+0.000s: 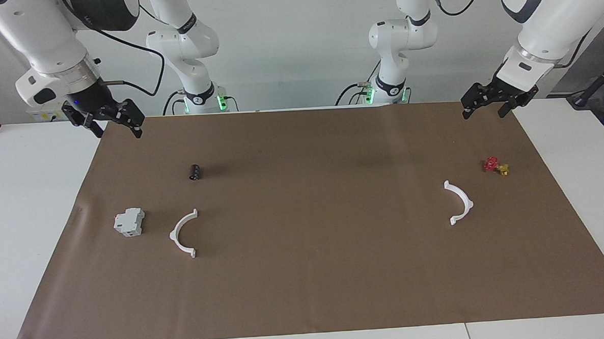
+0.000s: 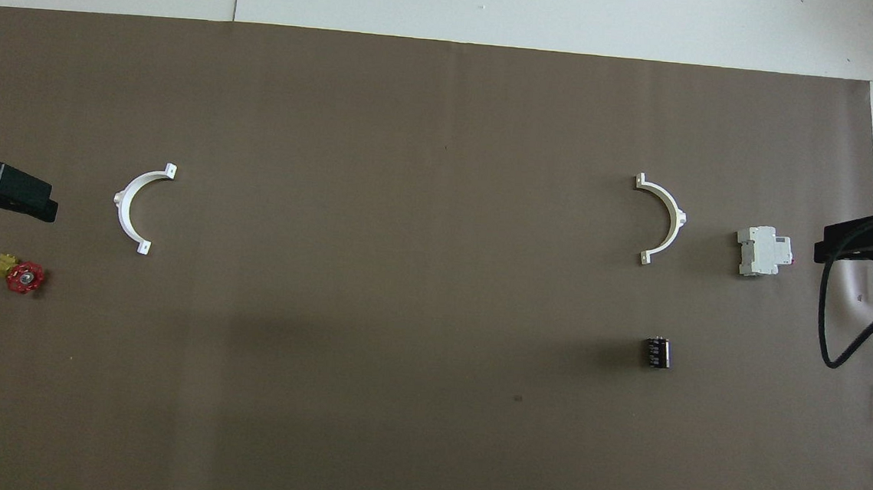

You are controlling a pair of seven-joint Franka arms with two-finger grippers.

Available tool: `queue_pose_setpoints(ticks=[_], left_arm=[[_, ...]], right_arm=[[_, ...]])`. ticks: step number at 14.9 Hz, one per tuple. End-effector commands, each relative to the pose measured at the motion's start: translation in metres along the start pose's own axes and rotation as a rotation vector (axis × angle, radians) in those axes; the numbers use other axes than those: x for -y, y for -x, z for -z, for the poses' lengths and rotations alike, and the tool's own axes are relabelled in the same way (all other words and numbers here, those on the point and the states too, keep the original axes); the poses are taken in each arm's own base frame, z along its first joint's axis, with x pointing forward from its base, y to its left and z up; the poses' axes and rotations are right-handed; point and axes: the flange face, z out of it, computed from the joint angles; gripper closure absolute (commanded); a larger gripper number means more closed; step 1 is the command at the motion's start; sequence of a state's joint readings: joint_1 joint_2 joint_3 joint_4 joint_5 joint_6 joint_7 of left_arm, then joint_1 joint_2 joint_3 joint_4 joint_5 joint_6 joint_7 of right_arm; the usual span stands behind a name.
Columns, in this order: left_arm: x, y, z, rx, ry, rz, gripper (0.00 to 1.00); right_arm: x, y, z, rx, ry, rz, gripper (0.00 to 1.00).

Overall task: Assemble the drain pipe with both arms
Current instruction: 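Reach the right gripper toward the white half-ring clamp nearer it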

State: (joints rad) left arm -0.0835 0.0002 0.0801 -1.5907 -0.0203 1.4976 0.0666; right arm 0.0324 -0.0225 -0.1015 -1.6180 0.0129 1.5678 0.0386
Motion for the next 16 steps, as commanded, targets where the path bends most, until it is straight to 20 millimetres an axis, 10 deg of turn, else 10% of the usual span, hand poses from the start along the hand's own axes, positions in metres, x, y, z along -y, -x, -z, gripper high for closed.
queue_pose_setpoints(ticks=[1, 5, 16], left_arm=[[0.004, 0.005, 0.000, -0.002, -0.014, 0.014, 0.00], [0.004, 0.005, 0.000, -0.002, -0.014, 0.014, 0.00], [0.002, 0.005, 0.001, -0.005, -0.015, 0.011, 0.00]], right_arm=[[0.003, 0.005, 0.007, -0.009, -0.007, -0.015, 0.00], [0.003, 0.001, -0.025, -0.130, -0.019, -0.010, 0.00], [0.034, -0.079, -0.204, -0.134, -0.067, 0.200, 0.00]])
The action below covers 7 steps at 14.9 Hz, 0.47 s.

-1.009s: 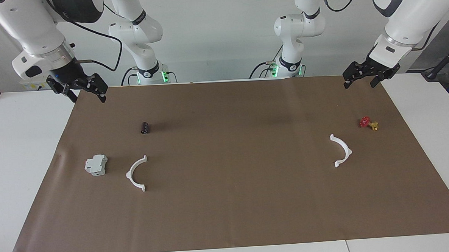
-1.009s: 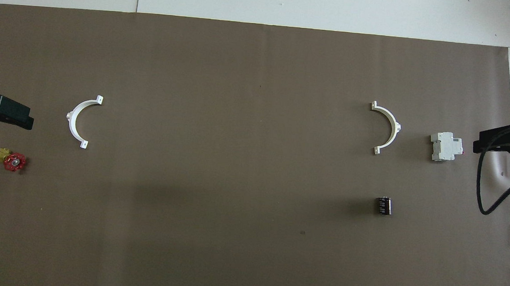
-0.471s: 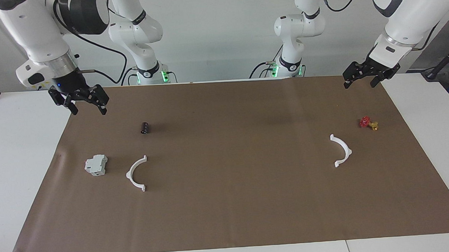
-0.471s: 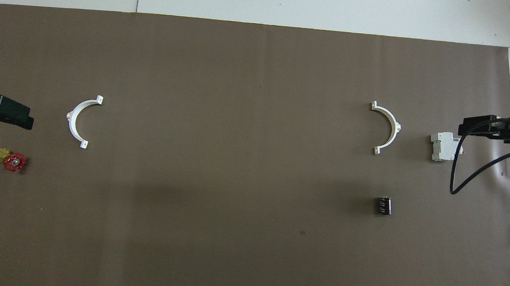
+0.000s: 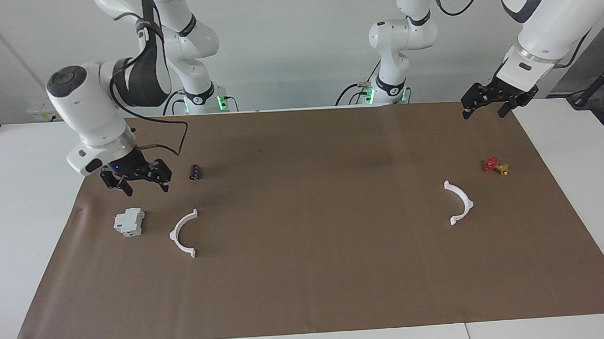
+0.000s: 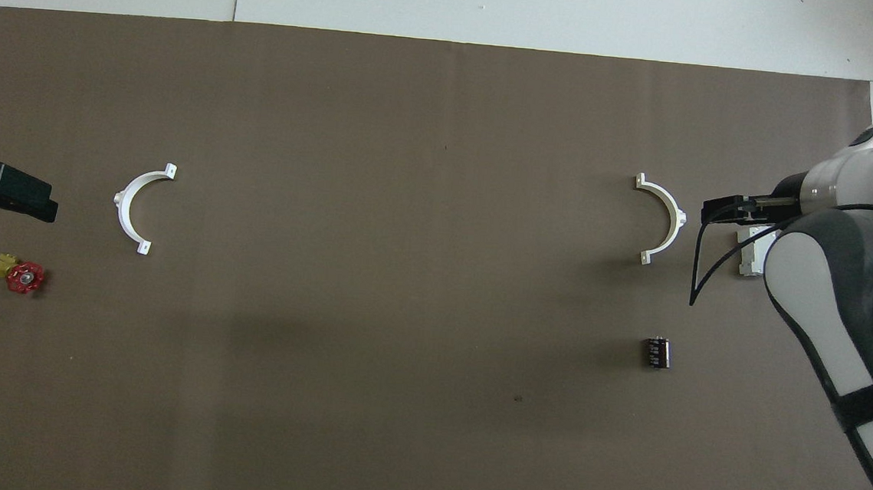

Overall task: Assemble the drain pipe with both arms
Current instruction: 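Reach the right gripper toward the white half-ring clamp nearer it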

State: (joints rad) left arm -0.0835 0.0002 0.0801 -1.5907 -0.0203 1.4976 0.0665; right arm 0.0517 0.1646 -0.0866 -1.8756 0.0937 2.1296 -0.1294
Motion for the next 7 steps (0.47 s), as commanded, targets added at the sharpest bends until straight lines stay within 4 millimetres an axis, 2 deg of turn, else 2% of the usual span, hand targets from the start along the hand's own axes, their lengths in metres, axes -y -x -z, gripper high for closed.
queue_pose_setpoints(ticks=[1, 3, 7], left_arm=[[0.002, 0.005, 0.001, -0.005, -0.015, 0.011, 0.00], [0.002, 0.005, 0.001, -0.005, -0.015, 0.011, 0.00], [0.001, 0.005, 0.001, -0.005, -0.015, 0.010, 0.00]], right_arm=[[0.007, -0.014, -0.044, -0.020, -0.015, 0.070, 0.00], [0.000, -0.020, -0.073, -0.034, -0.001, 0.147, 0.00], [-0.003, -0.022, -0.116, -0.021, 0.010, 0.175, 0.00]])
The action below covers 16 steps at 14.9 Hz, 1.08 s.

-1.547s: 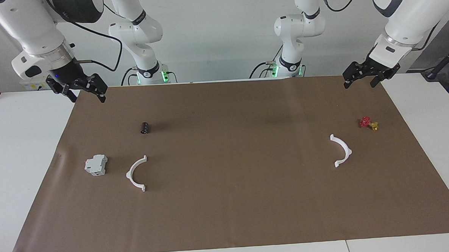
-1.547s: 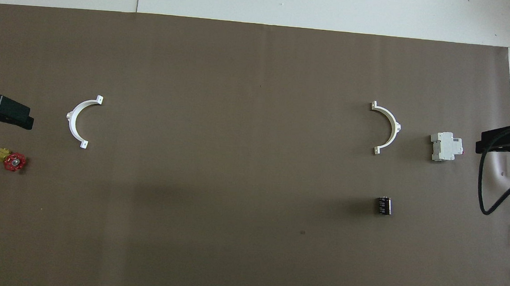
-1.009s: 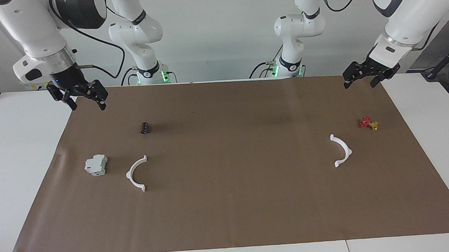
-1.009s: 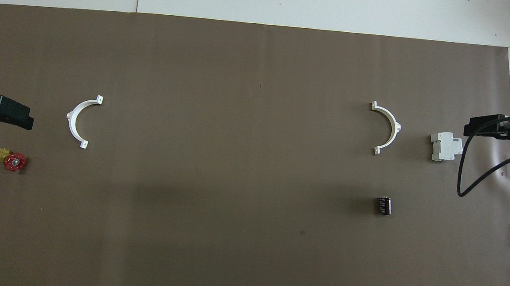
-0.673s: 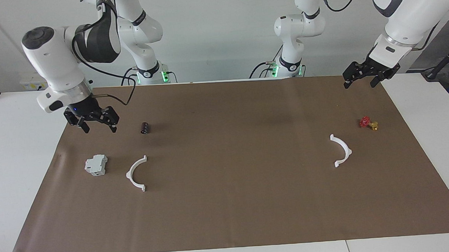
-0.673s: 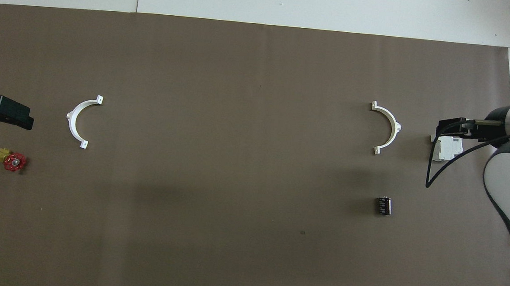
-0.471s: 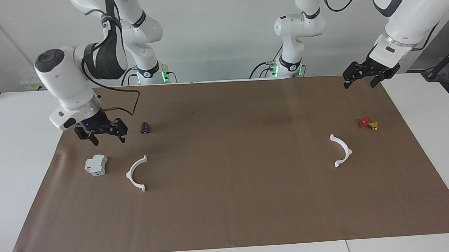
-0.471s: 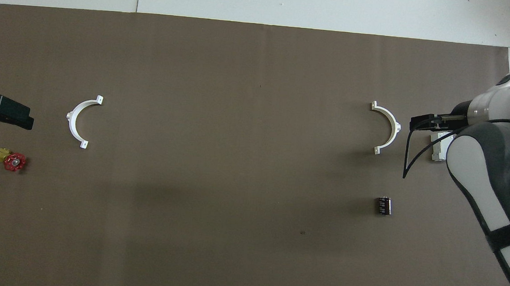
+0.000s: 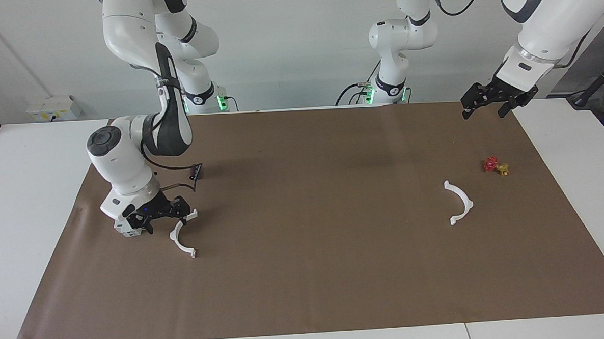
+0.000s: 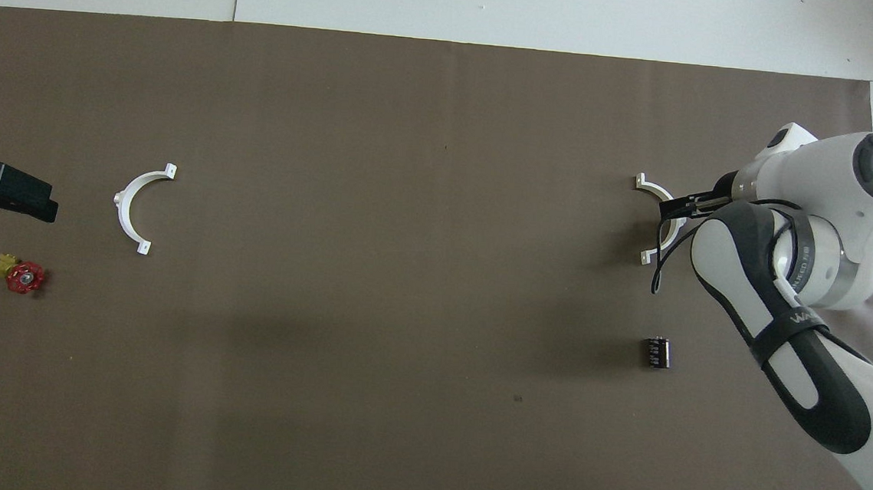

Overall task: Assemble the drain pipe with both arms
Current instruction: 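Grasp the white half-ring clamp with the right gripper and lift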

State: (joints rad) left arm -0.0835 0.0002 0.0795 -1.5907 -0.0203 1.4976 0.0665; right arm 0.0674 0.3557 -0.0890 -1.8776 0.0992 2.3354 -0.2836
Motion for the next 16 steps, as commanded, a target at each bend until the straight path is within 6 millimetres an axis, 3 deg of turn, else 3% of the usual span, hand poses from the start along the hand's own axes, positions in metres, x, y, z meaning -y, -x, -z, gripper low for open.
queue_pose_setpoints(ticks=[1, 3, 9, 11, 16], left_arm=[[0.001, 0.005, 0.001, -0.005, -0.015, 0.010, 0.00], [0.001, 0.005, 0.001, -0.005, -0.015, 0.010, 0.00], [0.002, 0.005, 0.001, -0.005, -0.015, 0.010, 0.00], [0.002, 0.005, 0.001, -0.005, -0.015, 0.009, 0.00], [0.002, 0.005, 0.001, -0.005, -0.015, 0.007, 0.00]], right_arm=[[-0.004, -0.001, -0.019, -0.012, -0.012, 0.016, 0.00], [0.000, 0.000, -0.032, -0.015, -0.009, 0.013, 0.00], [-0.003, 0.007, -0.047, 0.001, -0.010, 0.022, 0.27], [0.000, 0.009, -0.048, 0.019, -0.016, 0.006, 1.00], [-0.005, 0.001, -0.033, 0.041, -0.024, -0.037, 1.00]])
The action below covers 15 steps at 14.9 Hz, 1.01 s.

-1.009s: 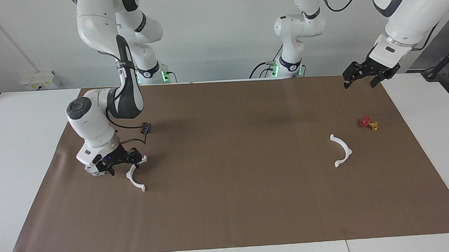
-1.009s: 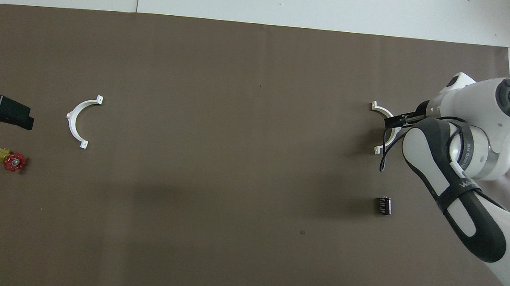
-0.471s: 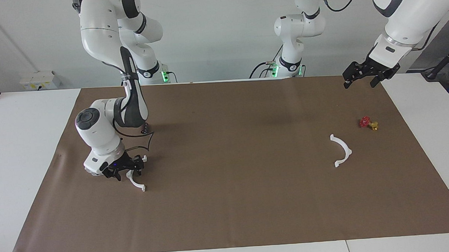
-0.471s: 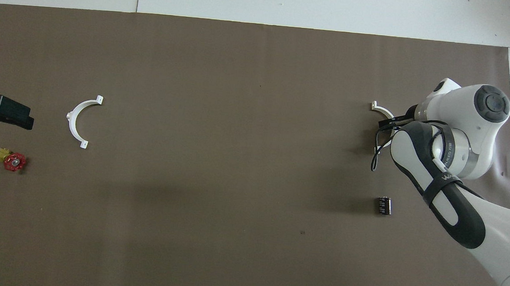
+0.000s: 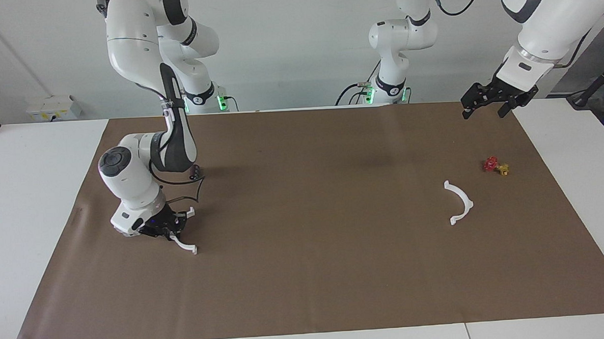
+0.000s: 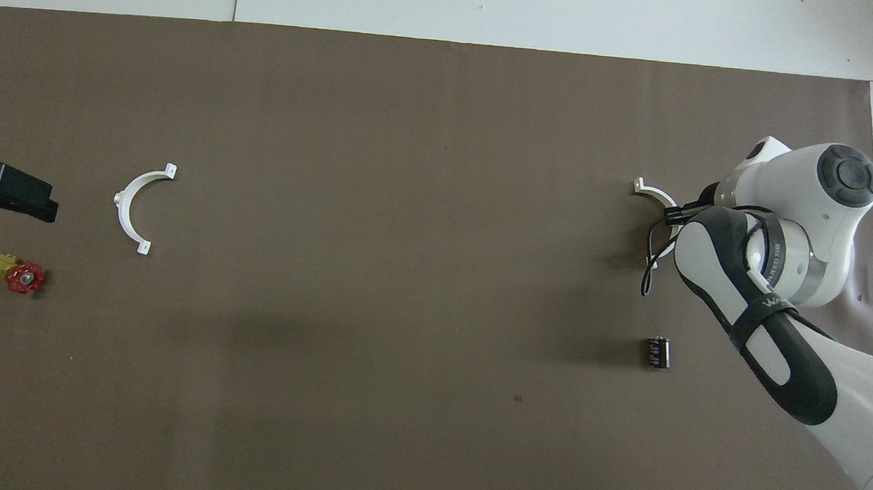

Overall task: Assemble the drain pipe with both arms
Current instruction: 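Grasp the white half-ring clamp with the right gripper and lift, then carry the half-ring with the right gripper toward the table center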

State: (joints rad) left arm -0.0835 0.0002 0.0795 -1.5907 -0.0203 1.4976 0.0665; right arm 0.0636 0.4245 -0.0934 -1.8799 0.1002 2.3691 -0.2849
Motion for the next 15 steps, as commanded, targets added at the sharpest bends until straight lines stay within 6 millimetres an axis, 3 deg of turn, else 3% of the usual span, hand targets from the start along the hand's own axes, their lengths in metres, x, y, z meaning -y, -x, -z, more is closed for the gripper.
queue_pose_setpoints(ticks=[1, 4, 6, 10, 13, 15], left_arm=[[0.001, 0.005, 0.001, -0.005, -0.015, 0.006, 0.00], [0.002, 0.005, 0.001, -0.005, -0.015, 0.007, 0.00], [0.001, 0.005, 0.001, -0.006, -0.015, 0.005, 0.00], [0.001, 0.004, 0.000, -0.005, -0.015, 0.004, 0.00], [0.002, 0.004, 0.000, -0.005, -0.015, 0.006, 0.00], [0.002, 0.004, 0.000, -0.005, -0.015, 0.006, 0.00]], right_arm=[[0.003, -0.004, 0.012, 0.007, -0.029, -0.038, 1.00], [0.016, -0.023, 0.049, 0.027, -0.044, -0.088, 1.00], [0.054, -0.041, 0.070, 0.031, -0.047, -0.154, 1.00], [0.139, -0.060, 0.079, -0.002, -0.042, -0.261, 1.00], [0.215, -0.057, 0.057, 0.025, -0.045, -0.267, 1.00], [0.246, -0.069, 0.054, -0.004, -0.045, -0.310, 1.00]])
